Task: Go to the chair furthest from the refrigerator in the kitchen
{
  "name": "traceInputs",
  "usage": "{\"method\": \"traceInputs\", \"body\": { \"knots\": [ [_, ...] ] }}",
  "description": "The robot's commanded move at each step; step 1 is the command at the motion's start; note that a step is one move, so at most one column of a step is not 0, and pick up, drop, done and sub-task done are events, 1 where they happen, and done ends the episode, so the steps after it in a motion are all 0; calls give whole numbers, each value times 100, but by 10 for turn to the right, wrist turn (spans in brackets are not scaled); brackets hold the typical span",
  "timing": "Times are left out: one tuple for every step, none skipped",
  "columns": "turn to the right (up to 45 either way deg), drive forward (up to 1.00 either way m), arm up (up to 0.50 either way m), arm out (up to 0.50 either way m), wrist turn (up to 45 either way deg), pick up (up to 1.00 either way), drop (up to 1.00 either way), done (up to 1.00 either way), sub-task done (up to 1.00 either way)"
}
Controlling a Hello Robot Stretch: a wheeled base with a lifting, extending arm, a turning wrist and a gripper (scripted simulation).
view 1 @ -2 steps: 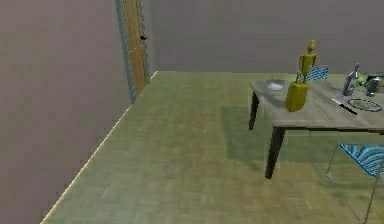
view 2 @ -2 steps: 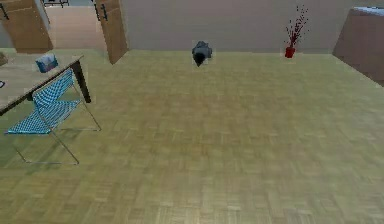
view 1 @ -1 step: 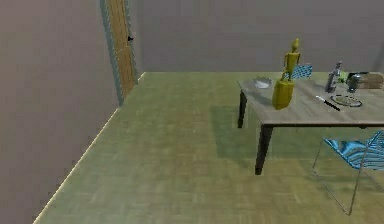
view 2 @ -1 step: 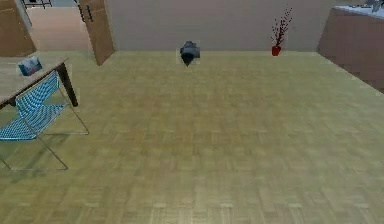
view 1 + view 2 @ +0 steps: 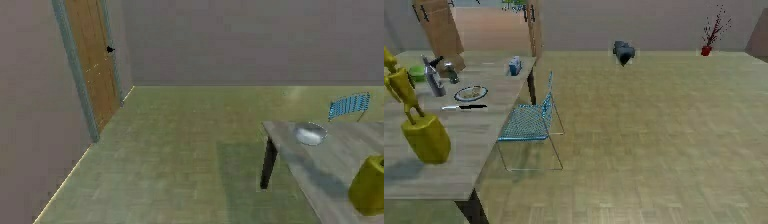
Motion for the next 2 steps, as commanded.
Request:
{"method": "traceInputs", "body": {
  "knots": [
    [0,100,0,0,0,0,0,0,0],
    [270,0,0,0,0,0,0,0,0]
  ]
}}
